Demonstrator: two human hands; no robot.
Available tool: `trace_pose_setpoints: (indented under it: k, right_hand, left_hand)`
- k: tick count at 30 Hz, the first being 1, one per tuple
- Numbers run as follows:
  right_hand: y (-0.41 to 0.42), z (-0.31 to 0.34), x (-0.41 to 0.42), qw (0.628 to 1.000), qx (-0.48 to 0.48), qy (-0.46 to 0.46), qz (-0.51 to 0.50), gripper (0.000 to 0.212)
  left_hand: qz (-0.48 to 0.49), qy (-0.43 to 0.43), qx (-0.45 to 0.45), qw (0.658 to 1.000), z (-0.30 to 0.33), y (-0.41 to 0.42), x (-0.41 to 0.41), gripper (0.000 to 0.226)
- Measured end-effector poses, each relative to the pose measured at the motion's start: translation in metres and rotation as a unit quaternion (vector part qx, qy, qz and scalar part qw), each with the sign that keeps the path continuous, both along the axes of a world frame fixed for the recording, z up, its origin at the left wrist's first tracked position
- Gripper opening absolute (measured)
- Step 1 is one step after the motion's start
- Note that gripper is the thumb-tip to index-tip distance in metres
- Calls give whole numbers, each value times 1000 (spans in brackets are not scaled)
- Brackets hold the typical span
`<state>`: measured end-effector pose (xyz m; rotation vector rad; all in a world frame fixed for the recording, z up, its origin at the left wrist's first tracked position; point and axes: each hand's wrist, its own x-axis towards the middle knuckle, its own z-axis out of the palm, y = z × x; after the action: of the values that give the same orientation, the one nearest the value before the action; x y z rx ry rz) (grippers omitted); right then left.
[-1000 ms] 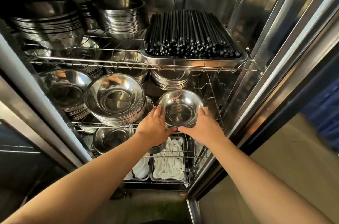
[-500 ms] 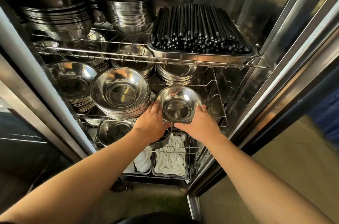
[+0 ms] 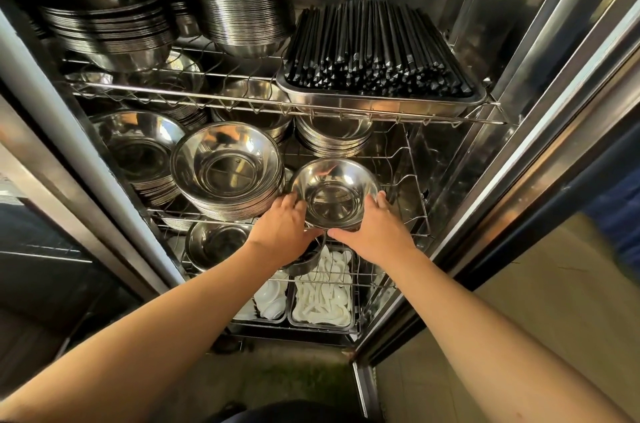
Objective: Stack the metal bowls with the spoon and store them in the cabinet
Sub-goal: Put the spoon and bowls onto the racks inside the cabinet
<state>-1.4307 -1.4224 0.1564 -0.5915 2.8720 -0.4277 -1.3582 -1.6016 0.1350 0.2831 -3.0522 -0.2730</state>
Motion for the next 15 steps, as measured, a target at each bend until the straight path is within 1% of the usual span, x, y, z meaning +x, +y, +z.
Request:
trace_pose_setpoints:
  k: [4,10,15]
  right_hand:
    - [6,1,-1,1000,8,-7,20,110]
    - [21,15,2,997,4,20,68,73]
    - [37,41,23,995,-14,40,94,49]
  left_hand:
    - [3,13,19,1000,8,4,6,61]
    - [26,-12,50,998,23,14,26,64]
    - [25,-8,65,998,44,21,54,57]
